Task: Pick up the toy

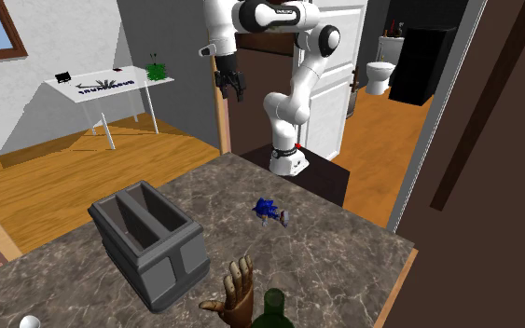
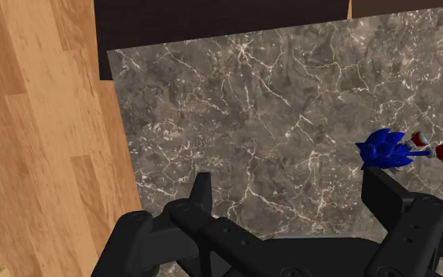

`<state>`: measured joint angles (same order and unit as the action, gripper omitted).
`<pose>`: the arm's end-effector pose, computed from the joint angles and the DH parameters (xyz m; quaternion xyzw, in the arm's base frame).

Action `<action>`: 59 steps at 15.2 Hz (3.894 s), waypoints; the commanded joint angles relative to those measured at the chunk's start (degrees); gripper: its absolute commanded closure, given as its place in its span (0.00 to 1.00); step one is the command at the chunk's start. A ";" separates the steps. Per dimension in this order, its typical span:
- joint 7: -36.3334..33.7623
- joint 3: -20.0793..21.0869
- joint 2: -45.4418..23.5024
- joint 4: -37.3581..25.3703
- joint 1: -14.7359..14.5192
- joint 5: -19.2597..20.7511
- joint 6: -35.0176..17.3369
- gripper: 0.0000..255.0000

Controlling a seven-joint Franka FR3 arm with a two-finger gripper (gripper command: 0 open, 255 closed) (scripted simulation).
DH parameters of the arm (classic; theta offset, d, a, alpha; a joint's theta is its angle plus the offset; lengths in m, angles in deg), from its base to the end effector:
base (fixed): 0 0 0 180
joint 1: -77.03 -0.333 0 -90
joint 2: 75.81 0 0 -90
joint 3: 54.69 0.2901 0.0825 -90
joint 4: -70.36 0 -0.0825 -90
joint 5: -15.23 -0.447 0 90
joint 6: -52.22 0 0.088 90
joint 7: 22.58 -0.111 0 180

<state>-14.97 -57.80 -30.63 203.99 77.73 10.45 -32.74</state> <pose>0.3778 -0.0185 0.5747 -0.9967 -0.0440 0.0250 0.0634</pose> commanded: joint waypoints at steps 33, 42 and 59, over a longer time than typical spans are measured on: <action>3.79 16.42 -47.72 -2.29 -16.53 -12.29 -30.03 0.00; 4.36 16.46 -50.27 -1.37 -16.66 -12.22 -33.43 1.00; 3.13 16.29 -45.08 -3.82 -16.36 -12.29 -25.93 1.00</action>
<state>-11.72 -41.49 -76.30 200.35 61.36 -1.81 -59.44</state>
